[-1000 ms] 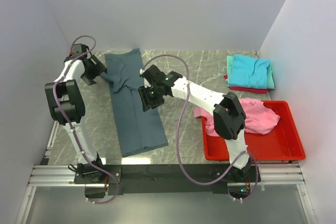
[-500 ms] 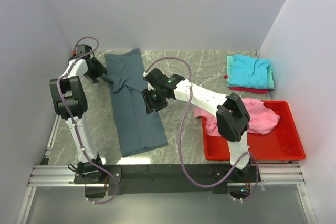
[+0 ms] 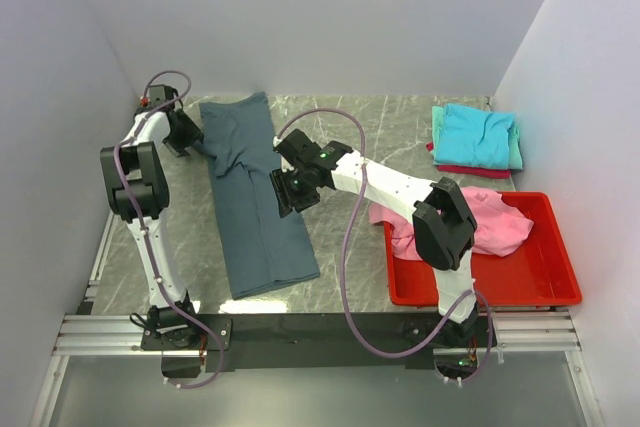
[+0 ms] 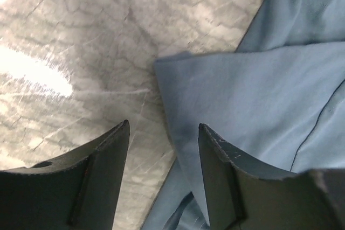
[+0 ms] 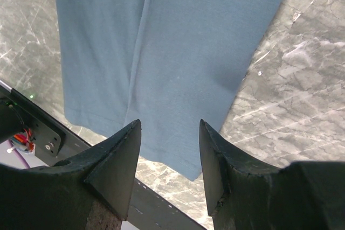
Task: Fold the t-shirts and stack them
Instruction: Fold the tshirt
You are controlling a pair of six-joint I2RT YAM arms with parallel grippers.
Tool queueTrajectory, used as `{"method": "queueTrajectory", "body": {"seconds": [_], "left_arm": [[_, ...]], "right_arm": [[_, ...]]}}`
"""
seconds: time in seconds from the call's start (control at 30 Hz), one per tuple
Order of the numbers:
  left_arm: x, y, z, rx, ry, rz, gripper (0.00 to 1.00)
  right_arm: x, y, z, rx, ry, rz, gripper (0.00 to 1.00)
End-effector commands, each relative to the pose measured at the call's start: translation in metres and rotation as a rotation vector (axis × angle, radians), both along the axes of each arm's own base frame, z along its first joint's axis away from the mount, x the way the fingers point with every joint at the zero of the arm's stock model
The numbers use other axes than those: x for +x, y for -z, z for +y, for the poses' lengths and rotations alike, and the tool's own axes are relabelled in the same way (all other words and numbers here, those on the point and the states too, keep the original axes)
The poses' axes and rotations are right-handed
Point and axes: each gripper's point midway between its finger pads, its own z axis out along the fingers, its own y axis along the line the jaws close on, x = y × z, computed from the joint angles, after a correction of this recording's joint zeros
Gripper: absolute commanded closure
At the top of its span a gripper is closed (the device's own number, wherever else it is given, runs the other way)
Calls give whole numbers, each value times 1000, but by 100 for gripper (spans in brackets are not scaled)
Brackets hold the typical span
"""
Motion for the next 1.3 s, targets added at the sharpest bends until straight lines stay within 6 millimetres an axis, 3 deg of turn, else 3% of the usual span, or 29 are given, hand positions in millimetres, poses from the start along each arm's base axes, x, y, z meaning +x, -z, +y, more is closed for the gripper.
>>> {"method": "queueTrajectory", "body": {"seconds": [0.0,0.13,0.33,0.5,0.63,0.73,0.77,0.87,1.0,1.07,1.17,1.27], "left_arm": [[20,-7,-1,37,23,-48,42],[26,-5,-7,34,26,-59,62],[40,-21,-4,69,-1,-100,98],[51,-67,3,105,-35,-158,100],[45,-85,8,131,-40,-136,99],[45,-87,13,158,-31,-113,76],[42,-81,15,167,-27,-87,53],[37,-80,20,201,-31,-68,22],[25,-79,25,236,-39,-52,13],[20,-90,22,231,-31,-73,12],[2,-83,3,200,9,-62,12],[-8,-89,-32,145,81,-84,12]], "right_arm": [[0,-30,4,58,-6,-45,46],[-2,-28,3,54,-6,-38,46],[-3,-25,2,51,-6,-29,46],[-4,-22,3,39,-13,-20,46],[-1,-19,4,29,-22,-16,46],[-1,-17,8,28,-37,-11,46],[0,-18,10,33,-40,-10,46],[0,-17,12,34,-49,-4,46],[-1,-15,14,35,-60,8,46],[2,-14,14,30,-57,1,46],[7,-9,10,16,-39,0,46],[19,-6,3,12,-5,-3,46]]}}
